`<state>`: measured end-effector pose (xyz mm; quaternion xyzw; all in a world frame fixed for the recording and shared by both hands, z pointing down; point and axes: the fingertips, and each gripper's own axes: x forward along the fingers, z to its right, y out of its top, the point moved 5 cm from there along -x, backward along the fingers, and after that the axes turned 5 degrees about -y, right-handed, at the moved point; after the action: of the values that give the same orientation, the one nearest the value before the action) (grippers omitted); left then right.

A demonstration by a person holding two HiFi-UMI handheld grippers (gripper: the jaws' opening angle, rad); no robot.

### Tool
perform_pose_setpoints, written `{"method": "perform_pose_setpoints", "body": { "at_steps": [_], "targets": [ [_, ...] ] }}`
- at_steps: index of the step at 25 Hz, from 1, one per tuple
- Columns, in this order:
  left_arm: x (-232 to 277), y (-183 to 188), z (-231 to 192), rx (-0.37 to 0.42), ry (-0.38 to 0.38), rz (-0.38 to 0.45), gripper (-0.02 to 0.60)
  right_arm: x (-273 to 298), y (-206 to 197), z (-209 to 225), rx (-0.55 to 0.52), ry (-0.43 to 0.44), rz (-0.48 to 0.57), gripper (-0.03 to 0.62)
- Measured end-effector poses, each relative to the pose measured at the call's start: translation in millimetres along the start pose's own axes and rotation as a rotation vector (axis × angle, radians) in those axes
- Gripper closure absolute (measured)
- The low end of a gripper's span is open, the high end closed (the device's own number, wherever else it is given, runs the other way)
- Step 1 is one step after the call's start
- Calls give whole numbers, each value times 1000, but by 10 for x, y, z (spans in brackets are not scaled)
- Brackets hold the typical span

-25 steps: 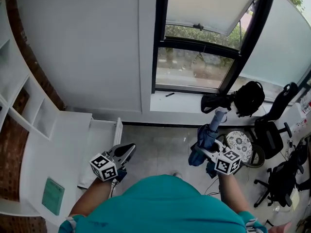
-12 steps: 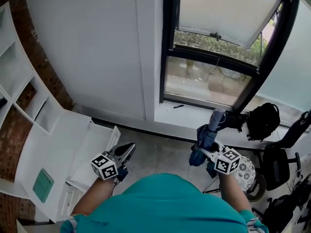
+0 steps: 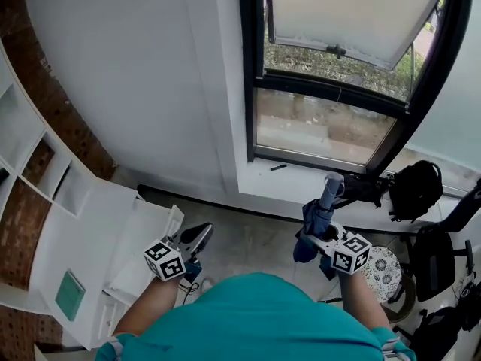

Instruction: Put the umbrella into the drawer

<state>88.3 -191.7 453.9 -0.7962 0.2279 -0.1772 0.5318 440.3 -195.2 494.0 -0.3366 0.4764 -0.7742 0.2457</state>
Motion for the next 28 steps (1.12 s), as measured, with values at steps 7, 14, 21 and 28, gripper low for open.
{"method": "perform_pose_setpoints", "body": {
  "at_steps": [7,14,21,28],
  "targets": [
    [-20,90,-450,2,-66,-46,566,74,-54,-135,26,-112,7,326],
    [-220,135,-681,-9,-38,1,566,256,197,-136,-82,-138,-44,326],
    [-805,22,-866,-34,105,65,566,935,602,-306,-275,-16,-120,326],
    [-1802,-156,-998,-71,330,138,566,2076,791,-925,-486,194,-208,326]
  ]
}}
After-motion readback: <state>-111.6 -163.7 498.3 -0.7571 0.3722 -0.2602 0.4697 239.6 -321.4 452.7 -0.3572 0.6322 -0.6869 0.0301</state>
